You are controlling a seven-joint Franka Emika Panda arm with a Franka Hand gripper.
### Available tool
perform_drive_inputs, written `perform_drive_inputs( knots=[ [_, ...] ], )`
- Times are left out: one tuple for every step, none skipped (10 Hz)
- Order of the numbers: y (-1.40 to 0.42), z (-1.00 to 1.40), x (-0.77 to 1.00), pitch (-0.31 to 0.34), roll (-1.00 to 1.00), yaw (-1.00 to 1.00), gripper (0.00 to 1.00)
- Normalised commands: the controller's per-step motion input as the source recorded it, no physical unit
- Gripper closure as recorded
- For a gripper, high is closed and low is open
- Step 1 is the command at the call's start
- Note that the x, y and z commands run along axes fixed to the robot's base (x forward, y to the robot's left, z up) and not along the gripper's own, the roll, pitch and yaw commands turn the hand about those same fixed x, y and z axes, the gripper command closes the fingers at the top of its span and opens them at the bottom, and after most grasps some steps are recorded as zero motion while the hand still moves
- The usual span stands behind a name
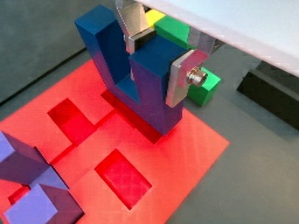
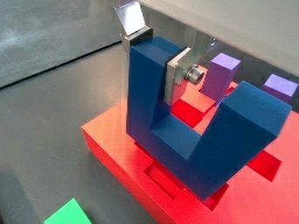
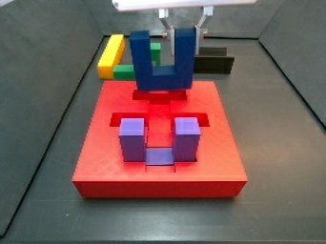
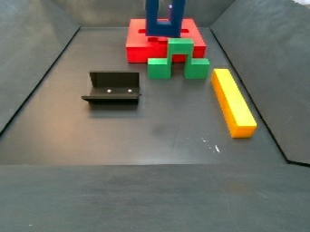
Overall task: Pick up the blue object. Move up. Place the blue object on the fixture. Regrasp the blue object. Move to above the board. Insert the blue object.
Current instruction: Insert the blue object.
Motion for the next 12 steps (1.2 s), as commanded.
perform_drive_inputs(
  knots=[
    [-0.01,-0.19,0.07,-0.014,-0.25,-0.04,1.0],
    [0.0,-0.05,-0.06,-0.034,-0.25,0.0,1.0],
    [0.0,-0.02,-0.14,-0.024,-0.17,0.01,1.0],
    [0.0,-0.05,-0.24,-0.019,-0.12,0.0,1.0],
    [0.0,-0.04,-0.12,-0.084,-0.24,0.0,1.0],
    [0.0,-0.05,-0.08,-0.094,-0.24,0.0,1.0],
    [0.0,-0.08,-0.11,-0.091,-0.23,0.0,1.0],
    [0.0,-0.13,-0.03,-0.103,-0.22,0.0,1.0],
    [0.0,-0.21,-0.05,-0.09,-0.13,0.0,1.0],
    [0.0,-0.21,-0.06,-0.097,-0.13,0.0,1.0],
    [0.0,-0.14,-0.16,-0.077,-0.13,-0.12,1.0],
    [0.0,-0.15,-0.19,-0.083,-0.12,-0.13,1.0]
  ],
)
